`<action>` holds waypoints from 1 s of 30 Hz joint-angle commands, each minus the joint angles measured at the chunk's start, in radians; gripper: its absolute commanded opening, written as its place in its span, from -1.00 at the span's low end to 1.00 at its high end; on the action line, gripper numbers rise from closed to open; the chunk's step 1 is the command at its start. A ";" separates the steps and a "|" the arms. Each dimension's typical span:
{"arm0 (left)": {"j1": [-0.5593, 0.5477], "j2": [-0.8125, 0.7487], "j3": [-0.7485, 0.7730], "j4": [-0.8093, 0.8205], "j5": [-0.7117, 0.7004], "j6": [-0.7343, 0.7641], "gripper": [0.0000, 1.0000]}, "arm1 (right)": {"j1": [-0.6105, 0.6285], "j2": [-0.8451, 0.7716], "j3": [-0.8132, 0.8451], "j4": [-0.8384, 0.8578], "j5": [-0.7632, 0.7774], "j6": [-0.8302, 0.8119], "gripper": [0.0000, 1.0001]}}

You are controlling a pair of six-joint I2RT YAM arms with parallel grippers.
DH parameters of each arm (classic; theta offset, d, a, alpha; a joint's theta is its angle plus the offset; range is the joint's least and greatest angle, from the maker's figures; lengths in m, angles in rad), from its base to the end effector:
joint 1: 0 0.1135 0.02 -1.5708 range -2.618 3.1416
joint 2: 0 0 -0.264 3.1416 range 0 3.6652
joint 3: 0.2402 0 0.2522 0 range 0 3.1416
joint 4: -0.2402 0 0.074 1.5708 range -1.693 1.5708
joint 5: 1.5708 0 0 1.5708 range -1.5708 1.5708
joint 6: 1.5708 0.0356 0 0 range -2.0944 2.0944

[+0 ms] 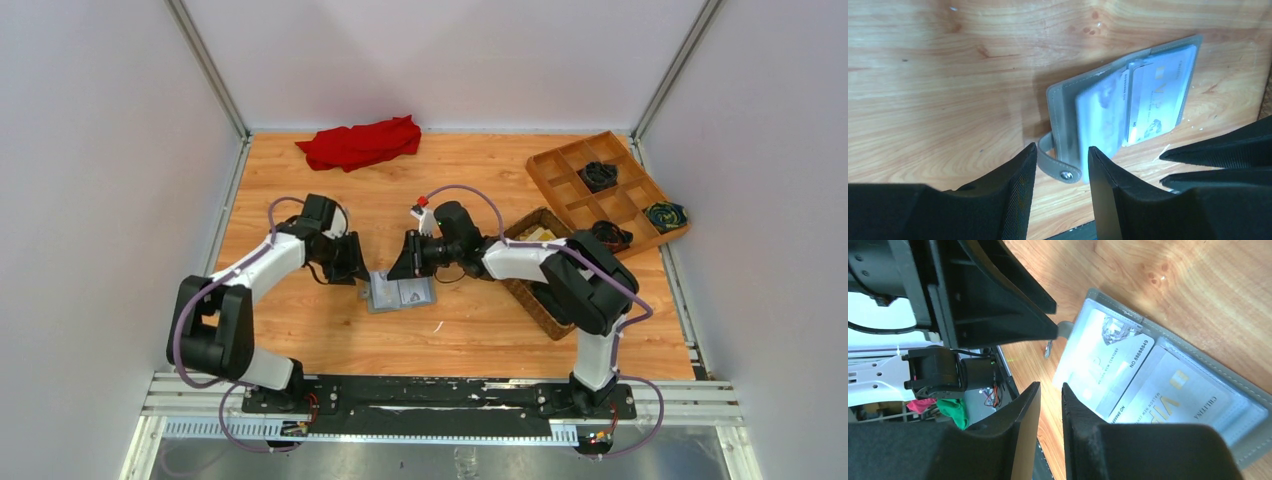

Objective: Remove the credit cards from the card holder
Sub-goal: Remove the credit card from the card holder.

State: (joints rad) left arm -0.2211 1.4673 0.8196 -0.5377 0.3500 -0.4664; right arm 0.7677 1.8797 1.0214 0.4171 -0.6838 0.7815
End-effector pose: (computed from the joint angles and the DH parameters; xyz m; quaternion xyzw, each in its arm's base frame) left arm 0.2555 -0.0700 0.1766 -0.0851 0.9633 -0.2244 0.1200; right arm 0.2705 0.2924 0.1755 -0.1740 0.7970 0.5551 0.1623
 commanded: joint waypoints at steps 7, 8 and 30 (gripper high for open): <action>-0.004 -0.189 0.009 0.085 0.017 -0.047 -0.07 | -0.037 -0.037 -0.024 -0.078 0.087 -0.035 -0.45; -0.004 -0.188 -0.014 0.132 0.067 -0.073 -0.07 | -0.036 -0.033 -0.019 -0.081 0.088 -0.032 -0.45; -0.004 0.076 -0.140 0.230 0.011 -0.100 -0.11 | -0.034 0.040 0.034 -0.126 0.061 -0.016 -0.23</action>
State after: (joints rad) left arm -0.2249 1.5013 0.6884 -0.2718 0.4282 -0.5926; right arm 0.7387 1.8893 1.0241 0.2989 -0.6094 0.7639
